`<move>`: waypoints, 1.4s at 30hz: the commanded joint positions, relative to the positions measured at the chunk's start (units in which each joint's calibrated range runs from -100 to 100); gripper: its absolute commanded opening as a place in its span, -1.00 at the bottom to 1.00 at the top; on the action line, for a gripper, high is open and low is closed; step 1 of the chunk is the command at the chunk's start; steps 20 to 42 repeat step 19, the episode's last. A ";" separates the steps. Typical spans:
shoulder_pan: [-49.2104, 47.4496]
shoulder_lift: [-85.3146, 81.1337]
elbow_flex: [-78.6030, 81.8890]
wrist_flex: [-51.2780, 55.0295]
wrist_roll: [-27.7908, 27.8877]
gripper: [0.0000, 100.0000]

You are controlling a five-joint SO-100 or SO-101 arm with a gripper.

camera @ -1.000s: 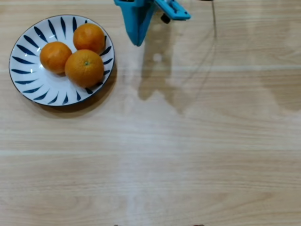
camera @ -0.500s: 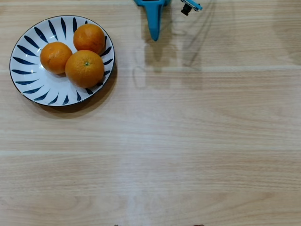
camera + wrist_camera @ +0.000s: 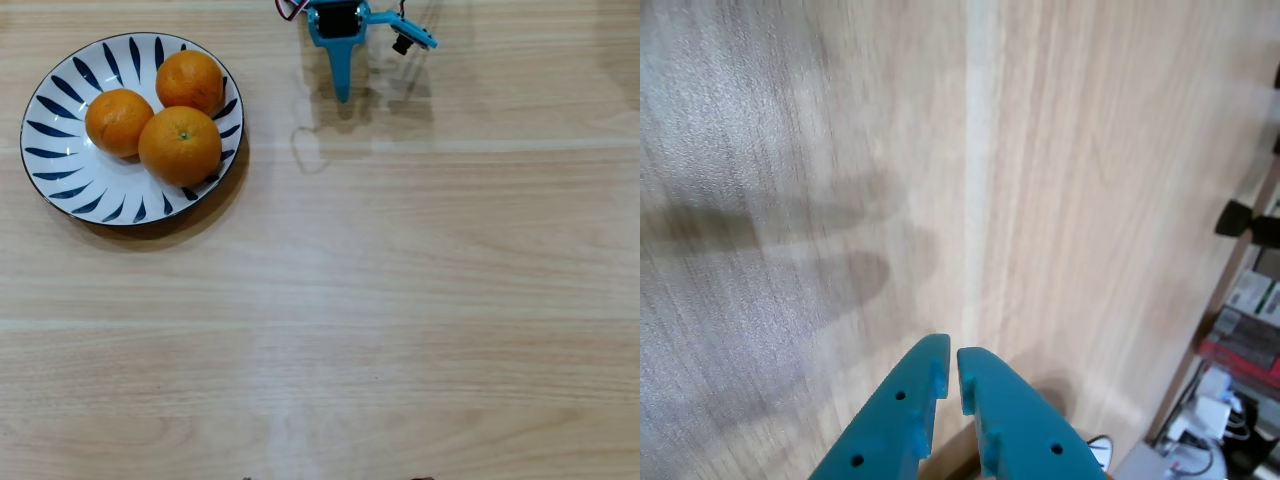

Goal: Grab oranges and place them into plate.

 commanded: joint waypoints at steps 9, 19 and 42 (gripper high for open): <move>-0.95 -0.51 0.93 -0.34 -0.16 -0.96; -0.95 -0.51 0.93 -0.42 -0.16 -0.96; -0.95 -0.51 0.93 -0.42 -0.16 -0.96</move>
